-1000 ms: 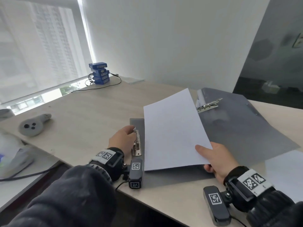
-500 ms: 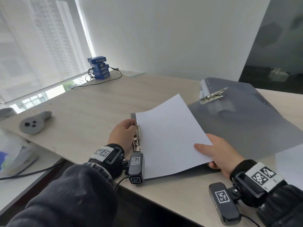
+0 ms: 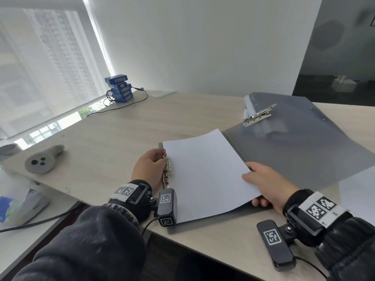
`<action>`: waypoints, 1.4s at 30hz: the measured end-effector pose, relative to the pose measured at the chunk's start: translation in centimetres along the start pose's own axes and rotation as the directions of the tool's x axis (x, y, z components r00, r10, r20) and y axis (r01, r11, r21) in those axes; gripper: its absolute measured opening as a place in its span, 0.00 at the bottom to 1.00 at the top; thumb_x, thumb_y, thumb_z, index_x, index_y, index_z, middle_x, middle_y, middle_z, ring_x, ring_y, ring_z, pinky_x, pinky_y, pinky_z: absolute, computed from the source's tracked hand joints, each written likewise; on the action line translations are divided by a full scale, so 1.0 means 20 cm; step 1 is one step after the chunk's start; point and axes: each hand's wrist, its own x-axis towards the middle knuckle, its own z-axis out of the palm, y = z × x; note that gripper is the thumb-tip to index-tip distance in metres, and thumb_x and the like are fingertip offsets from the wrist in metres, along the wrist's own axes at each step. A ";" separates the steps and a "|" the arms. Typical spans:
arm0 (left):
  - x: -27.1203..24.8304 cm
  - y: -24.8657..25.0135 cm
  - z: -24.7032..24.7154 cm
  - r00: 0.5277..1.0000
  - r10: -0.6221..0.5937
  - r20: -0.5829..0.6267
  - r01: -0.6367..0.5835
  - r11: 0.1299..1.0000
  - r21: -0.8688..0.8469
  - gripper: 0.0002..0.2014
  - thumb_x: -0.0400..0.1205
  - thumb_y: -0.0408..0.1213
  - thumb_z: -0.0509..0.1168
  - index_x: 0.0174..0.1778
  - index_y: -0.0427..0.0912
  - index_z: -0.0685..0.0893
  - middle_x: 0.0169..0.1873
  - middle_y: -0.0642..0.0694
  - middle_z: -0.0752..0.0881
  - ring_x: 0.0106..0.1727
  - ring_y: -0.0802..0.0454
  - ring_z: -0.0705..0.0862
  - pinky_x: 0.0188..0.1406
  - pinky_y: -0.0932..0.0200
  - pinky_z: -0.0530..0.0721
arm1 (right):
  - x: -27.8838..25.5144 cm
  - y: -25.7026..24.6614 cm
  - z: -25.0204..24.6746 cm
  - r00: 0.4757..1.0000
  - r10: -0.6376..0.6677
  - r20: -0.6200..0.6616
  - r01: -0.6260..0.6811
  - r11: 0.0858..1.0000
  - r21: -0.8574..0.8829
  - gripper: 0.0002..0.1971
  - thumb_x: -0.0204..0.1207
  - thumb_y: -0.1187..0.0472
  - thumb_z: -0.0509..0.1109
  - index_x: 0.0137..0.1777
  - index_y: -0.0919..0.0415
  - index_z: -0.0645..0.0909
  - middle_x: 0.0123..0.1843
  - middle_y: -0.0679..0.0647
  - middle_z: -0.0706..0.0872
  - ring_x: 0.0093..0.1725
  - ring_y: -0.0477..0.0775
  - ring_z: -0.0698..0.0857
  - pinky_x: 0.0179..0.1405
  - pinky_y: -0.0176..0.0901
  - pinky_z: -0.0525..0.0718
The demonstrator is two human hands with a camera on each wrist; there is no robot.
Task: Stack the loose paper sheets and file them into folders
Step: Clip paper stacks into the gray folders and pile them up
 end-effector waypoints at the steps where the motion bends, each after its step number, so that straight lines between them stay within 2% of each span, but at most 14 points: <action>1: 0.00 0.00 0.00 1.000 0.008 -0.003 -0.008 1.000 0.013 0.17 0.81 0.29 0.62 0.60 0.50 0.89 0.46 0.57 0.93 0.44 0.52 0.91 0.53 0.44 0.91 | 0.00 0.00 0.00 1.000 0.004 0.000 -0.004 1.000 -0.003 0.14 0.85 0.66 0.57 0.62 0.53 0.80 0.42 0.58 0.87 0.18 0.53 0.76 0.13 0.34 0.63; 5: 0.01 -0.01 0.00 0.999 0.031 -0.013 -0.031 0.998 0.046 0.18 0.81 0.29 0.62 0.60 0.51 0.89 0.48 0.58 0.93 0.48 0.55 0.91 0.57 0.47 0.90 | 0.01 0.01 -0.01 1.000 0.022 0.009 -0.022 1.000 -0.010 0.16 0.84 0.70 0.57 0.62 0.53 0.80 0.44 0.57 0.87 0.18 0.52 0.73 0.14 0.33 0.61; 10: 0.02 -0.02 0.00 0.999 0.034 -0.035 -0.032 0.999 0.033 0.17 0.81 0.29 0.62 0.59 0.50 0.89 0.48 0.56 0.93 0.48 0.53 0.91 0.56 0.47 0.90 | 0.03 0.04 -0.03 0.999 0.042 0.023 -0.042 0.999 0.021 0.17 0.83 0.70 0.59 0.60 0.48 0.82 0.45 0.54 0.88 0.27 0.54 0.70 0.24 0.37 0.63; 15: 0.01 0.00 0.00 0.998 0.057 -0.036 -0.055 0.997 0.049 0.17 0.82 0.27 0.61 0.59 0.49 0.88 0.49 0.55 0.93 0.43 0.58 0.89 0.39 0.64 0.84 | 0.03 0.03 -0.02 0.999 0.048 0.024 -0.049 0.998 0.027 0.16 0.83 0.69 0.59 0.59 0.51 0.84 0.42 0.55 0.85 0.26 0.52 0.69 0.19 0.35 0.65; 17: 0.00 0.01 0.00 0.997 0.066 -0.041 -0.063 0.996 0.059 0.17 0.82 0.27 0.61 0.58 0.50 0.88 0.48 0.55 0.92 0.41 0.60 0.88 0.36 0.66 0.82 | 0.03 0.03 -0.02 0.999 0.037 0.028 -0.039 0.998 0.039 0.18 0.83 0.70 0.58 0.60 0.52 0.85 0.42 0.55 0.85 0.28 0.52 0.69 0.19 0.34 0.65; 20: 0.00 0.00 0.00 0.997 0.063 -0.052 -0.061 0.997 0.040 0.16 0.82 0.27 0.61 0.56 0.50 0.88 0.45 0.56 0.92 0.36 0.64 0.87 0.34 0.67 0.82 | 0.02 0.03 -0.03 0.999 0.019 0.028 -0.021 0.997 0.069 0.21 0.82 0.73 0.57 0.63 0.53 0.85 0.37 0.52 0.82 0.21 0.45 0.69 0.15 0.31 0.64; 23: 0.00 0.00 0.00 0.996 0.062 -0.059 -0.060 0.997 0.044 0.16 0.82 0.27 0.61 0.57 0.48 0.89 0.45 0.57 0.92 0.37 0.64 0.88 0.36 0.66 0.83 | 0.01 0.02 -0.03 0.999 -0.002 0.047 -0.001 0.998 0.064 0.26 0.81 0.75 0.56 0.66 0.47 0.84 0.38 0.50 0.85 0.21 0.45 0.68 0.15 0.31 0.63; 26: 0.01 0.00 0.01 0.996 0.063 -0.057 -0.061 0.997 0.037 0.17 0.82 0.25 0.60 0.56 0.48 0.88 0.44 0.56 0.92 0.31 0.70 0.85 0.28 0.73 0.80 | 0.00 0.01 -0.03 0.998 -0.008 0.056 0.005 0.998 0.059 0.28 0.81 0.75 0.55 0.67 0.44 0.83 0.37 0.46 0.87 0.19 0.44 0.68 0.16 0.30 0.63; 31: 0.00 0.00 0.01 0.998 0.040 -0.053 -0.039 0.999 0.036 0.18 0.81 0.25 0.59 0.56 0.49 0.89 0.44 0.57 0.92 0.37 0.62 0.88 0.35 0.66 0.81 | 0.00 0.01 -0.03 1.000 0.009 0.022 -0.011 0.996 0.086 0.26 0.82 0.73 0.57 0.70 0.43 0.77 0.33 0.50 0.83 0.17 0.45 0.67 0.15 0.30 0.62; 35: 0.00 0.01 0.01 0.998 0.052 -0.045 -0.050 0.997 0.051 0.17 0.82 0.25 0.60 0.55 0.50 0.88 0.45 0.58 0.92 0.35 0.68 0.87 0.31 0.72 0.80 | -0.01 0.00 -0.03 0.999 -0.005 0.047 0.002 0.998 0.068 0.27 0.81 0.74 0.56 0.66 0.43 0.82 0.29 0.47 0.83 0.17 0.44 0.68 0.16 0.29 0.61; 36: 0.00 0.01 0.01 0.998 0.052 -0.040 -0.049 0.997 0.060 0.17 0.81 0.25 0.60 0.55 0.50 0.88 0.46 0.58 0.92 0.37 0.68 0.87 0.33 0.72 0.81 | -0.01 0.00 -0.03 0.999 -0.006 0.050 0.002 0.998 0.070 0.27 0.81 0.75 0.56 0.66 0.43 0.82 0.29 0.46 0.84 0.17 0.43 0.68 0.16 0.29 0.61; 38: 0.01 0.00 0.00 0.998 0.044 -0.033 -0.042 0.997 0.067 0.18 0.80 0.26 0.60 0.57 0.51 0.88 0.48 0.58 0.92 0.45 0.60 0.89 0.43 0.62 0.86 | -0.01 0.00 -0.03 0.999 0.001 0.045 -0.004 0.998 0.067 0.27 0.81 0.74 0.56 0.65 0.43 0.82 0.29 0.46 0.84 0.17 0.44 0.68 0.16 0.30 0.62; 40: 0.01 0.00 0.00 0.999 0.035 -0.038 -0.033 0.998 0.059 0.19 0.80 0.27 0.60 0.58 0.52 0.88 0.48 0.59 0.92 0.48 0.55 0.90 0.49 0.51 0.89 | -0.01 0.00 -0.02 0.999 0.005 0.034 -0.007 0.998 0.062 0.25 0.81 0.73 0.57 0.64 0.43 0.83 0.30 0.48 0.82 0.18 0.45 0.68 0.16 0.30 0.62; 42: 0.00 0.01 0.00 0.999 0.033 -0.035 -0.032 0.999 0.039 0.19 0.80 0.27 0.60 0.57 0.53 0.87 0.47 0.60 0.92 0.45 0.56 0.90 0.45 0.53 0.90 | -0.01 0.00 -0.02 1.000 0.005 0.030 -0.007 0.998 0.063 0.24 0.81 0.72 0.57 0.62 0.44 0.84 0.31 0.49 0.81 0.18 0.45 0.68 0.15 0.31 0.63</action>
